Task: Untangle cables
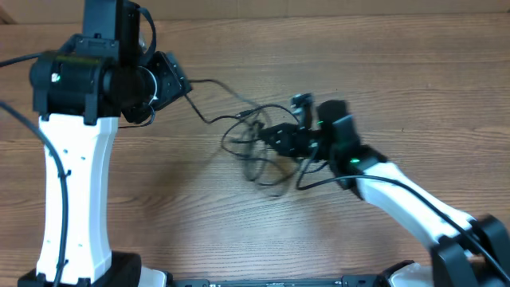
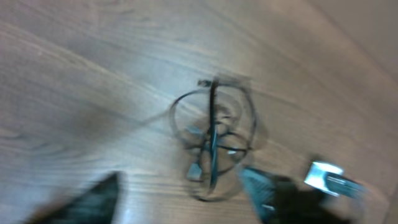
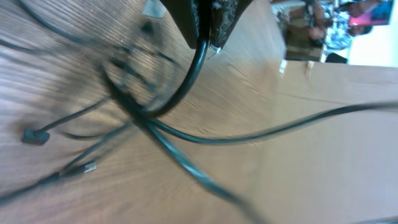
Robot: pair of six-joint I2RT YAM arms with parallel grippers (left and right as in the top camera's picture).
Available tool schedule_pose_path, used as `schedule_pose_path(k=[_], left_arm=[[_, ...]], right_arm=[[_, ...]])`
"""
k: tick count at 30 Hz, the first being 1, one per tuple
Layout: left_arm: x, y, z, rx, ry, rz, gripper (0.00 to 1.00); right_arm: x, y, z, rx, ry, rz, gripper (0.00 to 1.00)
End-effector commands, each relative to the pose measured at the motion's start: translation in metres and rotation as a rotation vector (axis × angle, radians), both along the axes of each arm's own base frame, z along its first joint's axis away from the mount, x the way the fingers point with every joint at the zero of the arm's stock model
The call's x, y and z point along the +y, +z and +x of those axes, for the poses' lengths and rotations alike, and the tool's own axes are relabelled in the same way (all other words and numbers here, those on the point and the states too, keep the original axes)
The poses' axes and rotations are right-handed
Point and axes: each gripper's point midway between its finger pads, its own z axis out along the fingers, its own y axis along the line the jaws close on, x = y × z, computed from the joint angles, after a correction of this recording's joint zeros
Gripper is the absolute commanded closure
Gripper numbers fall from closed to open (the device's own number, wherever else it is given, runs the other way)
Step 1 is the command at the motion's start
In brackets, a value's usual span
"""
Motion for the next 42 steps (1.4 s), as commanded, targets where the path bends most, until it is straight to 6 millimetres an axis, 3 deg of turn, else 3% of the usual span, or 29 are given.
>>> schedule_pose_path(k=[1, 4, 9, 16, 18, 21, 24, 28, 34, 38, 42], left_arm=[[-0.010, -0.024, 0.007, 0.086, -0.043, -0.009, 0.00], [-0.035, -0.040, 0.011, 0.135, -0.207, -0.072, 0.00], [-0.101, -0.063, 0.008, 0.130, -0.683, -0.220, 0.01], [-0.142, -0.116, 0.006, 0.280, -0.789, -0.217, 0.06], [-0.145, -0.129, 0.003, 0.332, -0.776, -0.192, 0.11], [-0.135, -0.147, 0.005, 0.407, -0.675, -0.094, 0.13], [-0.138, -0.149, 0.012, 0.385, -0.657, -0.088, 0.13], [-0.150, -0.149, 0.017, 0.348, -0.666, -0.087, 0.12], [-0.168, -0.170, 0.019, 0.338, -0.638, -0.052, 0.08], [-0.186, -0.202, 0.011, 0.362, -0.626, -0.057, 0.08], [-0.187, -0.241, -0.002, 0.418, -0.583, -0.043, 0.11]], right_arm=[[-0.011, 0.033, -0.008, -0.072, 0.076, 0.059, 0.96], [-0.023, 0.032, -0.002, -0.055, 0.044, 0.055, 0.96], [-0.024, 0.041, -0.003, -0.061, 0.073, 0.084, 0.96], [-0.029, 0.062, 0.010, -0.107, 0.052, 0.094, 0.96], [-0.039, 0.062, 0.019, -0.107, 0.011, 0.082, 0.96], [-0.058, 0.057, 0.030, -0.088, -0.053, 0.063, 0.96], [-0.070, 0.056, 0.036, -0.080, -0.087, 0.059, 0.96], [-0.073, 0.059, 0.039, -0.083, -0.096, 0.062, 0.96], [-0.072, 0.078, 0.045, -0.116, -0.099, 0.074, 0.96], [-0.073, 0.095, 0.051, -0.170, -0.098, 0.055, 0.96], [-0.086, 0.108, 0.063, -0.215, -0.146, -0.049, 0.96]])
